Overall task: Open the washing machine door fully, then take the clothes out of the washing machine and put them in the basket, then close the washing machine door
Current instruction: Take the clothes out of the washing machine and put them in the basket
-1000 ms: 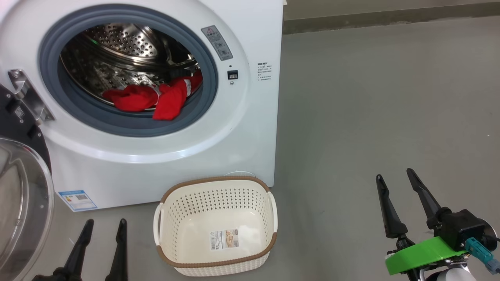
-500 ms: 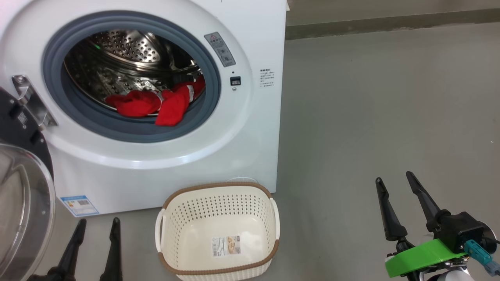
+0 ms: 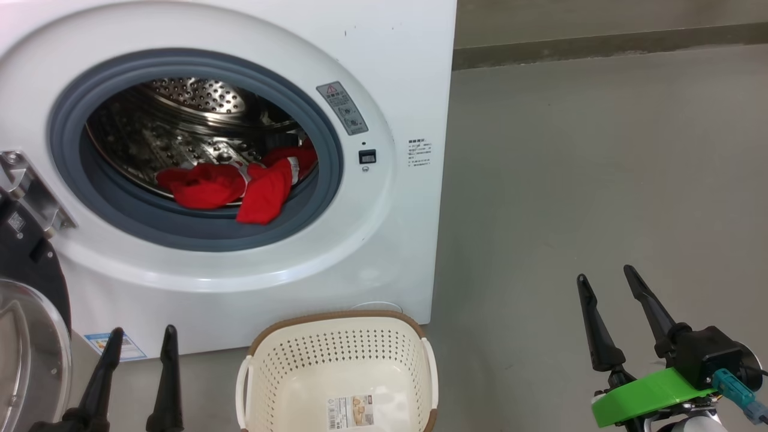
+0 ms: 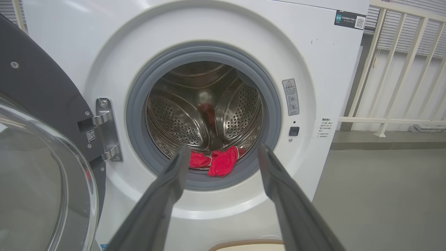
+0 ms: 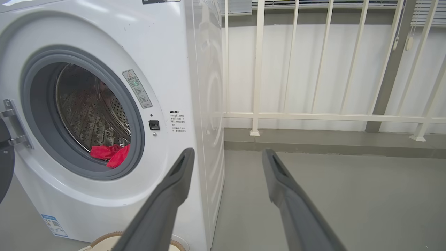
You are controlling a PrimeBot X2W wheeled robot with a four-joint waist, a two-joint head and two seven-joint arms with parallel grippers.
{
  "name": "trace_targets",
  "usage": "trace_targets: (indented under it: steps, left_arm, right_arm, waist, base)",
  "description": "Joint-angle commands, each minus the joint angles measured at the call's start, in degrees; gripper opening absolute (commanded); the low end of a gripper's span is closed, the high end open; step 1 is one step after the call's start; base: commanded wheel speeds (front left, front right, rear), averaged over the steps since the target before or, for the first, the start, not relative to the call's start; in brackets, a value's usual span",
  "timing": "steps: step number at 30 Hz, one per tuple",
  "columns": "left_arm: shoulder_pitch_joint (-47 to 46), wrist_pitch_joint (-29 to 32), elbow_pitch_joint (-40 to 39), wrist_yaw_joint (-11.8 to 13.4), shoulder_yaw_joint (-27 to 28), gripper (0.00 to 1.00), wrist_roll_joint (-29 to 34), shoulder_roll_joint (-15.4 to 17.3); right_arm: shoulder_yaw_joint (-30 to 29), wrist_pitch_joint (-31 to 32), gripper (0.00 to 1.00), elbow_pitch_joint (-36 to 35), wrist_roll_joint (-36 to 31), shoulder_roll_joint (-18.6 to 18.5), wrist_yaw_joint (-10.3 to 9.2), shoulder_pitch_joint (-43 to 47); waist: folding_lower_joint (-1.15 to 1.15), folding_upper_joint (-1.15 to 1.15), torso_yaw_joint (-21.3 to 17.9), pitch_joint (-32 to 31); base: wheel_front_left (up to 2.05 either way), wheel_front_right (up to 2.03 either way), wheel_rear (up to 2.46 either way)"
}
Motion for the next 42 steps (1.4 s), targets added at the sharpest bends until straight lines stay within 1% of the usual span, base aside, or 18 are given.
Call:
trace_targets:
  steps: [1,4,7,23,29,42]
  left_arm:
    - [-2.18,-0.53,-1.72,-0.39,2.23,1.00,-0.16,0.69]
    - [-2.04,-0.56,-1.46,-0.36,2.20,1.00,-0.64,0.27]
    - [-2.02,-0.25,-0.93,0.38,2.19,1.00,-0.56,0.05]
    - [-3.29,0.46,-0.57,2.57,1.53,1.00,-0.36,-0.42]
    - [-4.74,0.44,-0.71,2.72,0.90,1.00,-0.37,-0.47]
    - [-10.92,-0.07,-0.32,2.86,-0.32,1.00,-0.45,-1.31]
  right_arm:
    - [1.10,-0.37,1.00,-1.09,0.00,-0.28,0.36,-1.02]
    - [1.26,-0.37,1.00,-0.80,0.09,-0.28,0.36,-1.09]
    - [1.39,-0.37,1.00,-0.73,0.08,-0.28,0.36,-1.19]
    - [1.70,-0.37,1.00,-1.20,-0.19,-0.28,0.36,-1.18]
    - [2.35,-0.37,1.00,-1.50,-0.31,-0.28,0.36,-2.40]
    - [2.39,-0.37,1.00,-2.75,-0.84,-0.28,0.36,-6.24]
  waist:
    - [0.00,0.00,0.04,0.06]
    - [0.00,0.00,0.07,0.20]
    - [0.00,0.00,0.14,0.33]
    - [0.00,0.00,1.13,1.43]
    - [0.00,0.00,1.84,3.21]
    - [0.00,0.00,4.22,9.52]
  base:
    - [0.26,-0.26,0.00]
    - [0.04,-0.04,0.00]
    - [0.00,0.00,0.00]
    - [0.00,0.00,0.00]
    - [0.00,0.00,0.00]
    - [0.00,0.00,0.00]
